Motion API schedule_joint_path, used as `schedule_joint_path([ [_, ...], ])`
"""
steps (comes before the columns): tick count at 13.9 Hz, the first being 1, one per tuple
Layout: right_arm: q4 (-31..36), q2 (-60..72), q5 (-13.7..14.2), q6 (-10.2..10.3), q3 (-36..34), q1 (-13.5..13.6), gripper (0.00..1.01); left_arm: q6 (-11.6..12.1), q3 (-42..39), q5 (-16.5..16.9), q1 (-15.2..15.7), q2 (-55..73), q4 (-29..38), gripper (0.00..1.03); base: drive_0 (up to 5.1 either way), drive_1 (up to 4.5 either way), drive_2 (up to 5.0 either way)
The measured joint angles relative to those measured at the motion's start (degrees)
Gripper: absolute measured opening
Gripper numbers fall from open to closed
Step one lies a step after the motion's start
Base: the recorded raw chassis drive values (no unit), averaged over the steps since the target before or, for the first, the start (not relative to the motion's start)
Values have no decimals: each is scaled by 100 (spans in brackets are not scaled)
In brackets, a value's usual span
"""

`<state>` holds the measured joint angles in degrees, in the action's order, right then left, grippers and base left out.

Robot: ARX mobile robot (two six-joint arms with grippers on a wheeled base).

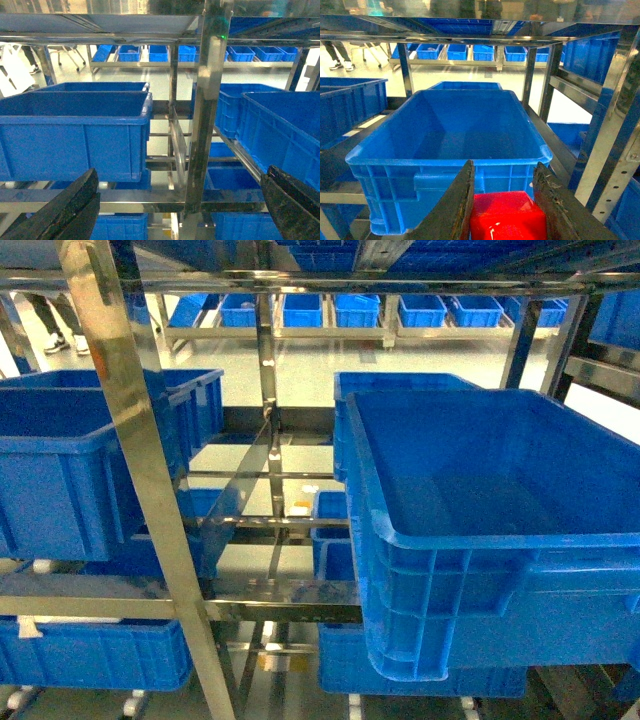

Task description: Pick red block from blue box to shelf

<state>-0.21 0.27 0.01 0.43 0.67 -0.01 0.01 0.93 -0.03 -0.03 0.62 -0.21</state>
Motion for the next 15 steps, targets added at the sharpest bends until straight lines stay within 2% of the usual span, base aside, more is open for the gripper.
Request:
schedule_joint_path([
  [15,0,0,0,-2,0,0,28,0,0,0,0,0,0,98,0,0,0],
])
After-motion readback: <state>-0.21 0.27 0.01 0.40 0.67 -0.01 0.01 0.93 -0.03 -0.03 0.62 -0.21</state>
